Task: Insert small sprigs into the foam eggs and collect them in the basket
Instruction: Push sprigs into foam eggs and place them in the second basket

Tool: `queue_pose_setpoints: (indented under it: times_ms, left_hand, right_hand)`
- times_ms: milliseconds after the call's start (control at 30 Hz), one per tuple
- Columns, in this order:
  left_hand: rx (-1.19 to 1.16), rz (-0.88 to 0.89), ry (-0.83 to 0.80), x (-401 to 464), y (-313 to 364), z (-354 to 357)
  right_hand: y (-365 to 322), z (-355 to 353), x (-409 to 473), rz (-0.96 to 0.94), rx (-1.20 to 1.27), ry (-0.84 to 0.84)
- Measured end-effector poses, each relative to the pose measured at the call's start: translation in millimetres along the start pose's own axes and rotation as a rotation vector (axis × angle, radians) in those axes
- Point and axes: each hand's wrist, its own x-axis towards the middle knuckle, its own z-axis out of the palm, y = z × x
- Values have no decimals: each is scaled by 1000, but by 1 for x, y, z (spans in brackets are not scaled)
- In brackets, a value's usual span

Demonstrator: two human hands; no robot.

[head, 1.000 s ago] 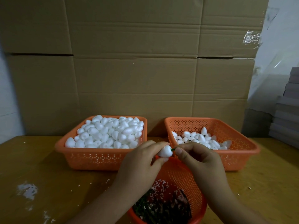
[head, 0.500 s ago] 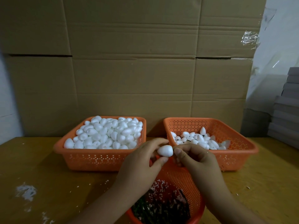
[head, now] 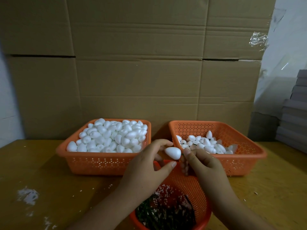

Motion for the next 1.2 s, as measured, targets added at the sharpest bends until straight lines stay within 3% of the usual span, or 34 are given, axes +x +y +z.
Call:
queue_pose_setpoints:
  times_ms: [1200]
  left_hand:
    - [-37, 41, 4, 1, -1, 1]
  right_hand:
    - [5, 0, 0, -35, 22, -33]
